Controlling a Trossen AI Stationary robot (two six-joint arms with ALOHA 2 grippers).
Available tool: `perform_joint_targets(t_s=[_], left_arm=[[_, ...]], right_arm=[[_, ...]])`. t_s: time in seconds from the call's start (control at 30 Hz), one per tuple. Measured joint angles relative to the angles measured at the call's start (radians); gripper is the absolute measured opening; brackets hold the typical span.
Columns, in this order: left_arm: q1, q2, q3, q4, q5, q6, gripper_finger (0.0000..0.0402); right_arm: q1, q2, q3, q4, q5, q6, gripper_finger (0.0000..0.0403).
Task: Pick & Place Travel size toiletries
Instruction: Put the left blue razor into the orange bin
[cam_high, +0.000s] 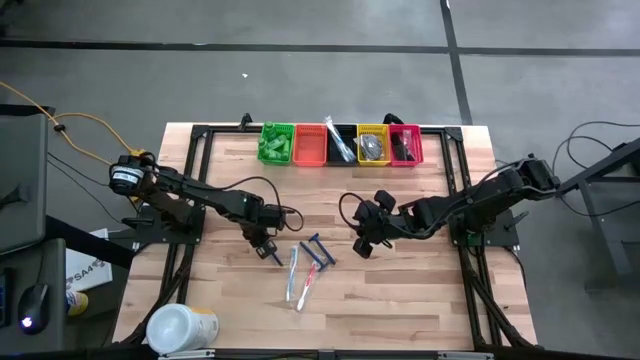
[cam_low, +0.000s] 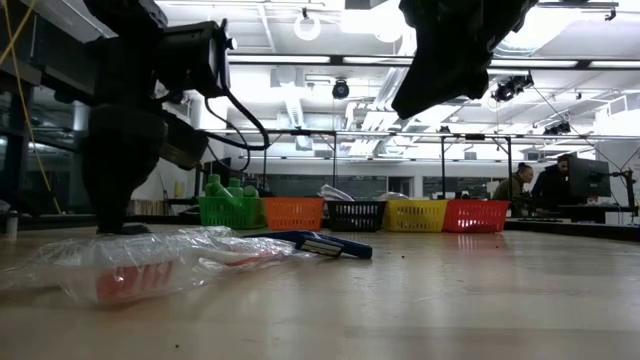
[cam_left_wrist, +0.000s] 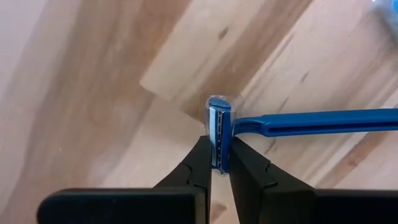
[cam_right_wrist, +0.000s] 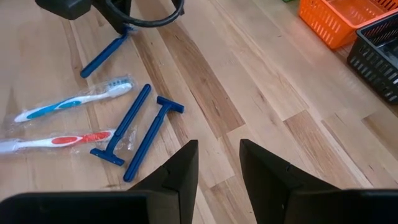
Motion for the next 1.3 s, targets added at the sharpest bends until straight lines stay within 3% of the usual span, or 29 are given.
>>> perform_joint_targets(t_s=[0.3, 0.5, 0.67, 0.77, 1.0, 1.3], left_arm=[[0.000, -0.001, 0.191, -0.218, -0.126, 0.089, 0.0029], [0.000, -0.002, 0.347, -0.311, -0.471, 0.211, 0.0029], [0.006, -0.003, 0.414, -0.239, -0.740, 0.390, 0.0029], [0.043, -0.003, 0.421, -0.141, -0.837, 0.519, 0.0029], [0.253, 0.015, 0.421, 0.089, -0.846, 0.832, 0.0029], [0.494, 0.107, 0.421, 0.297, -0.755, 1.150, 0.0029]], right_arm=[[0.000, 0.000, 0.000, 0.003, 0.000, 0.000, 0.0111], [-0.001, 0.000, 0.000, 0.018, 0.001, 0.000, 0.0111], [-0.001, 0.000, 0.000, 0.032, 0.002, -0.017, 0.0111], [-0.001, 0.000, 0.000, 0.042, 0.002, -0.019, 0.0111], [-0.001, 0.000, 0.000, 0.042, 0.004, -0.019, 0.0111], [-0.001, 0.000, -0.001, 0.044, 0.004, -0.037, 0.0111]])
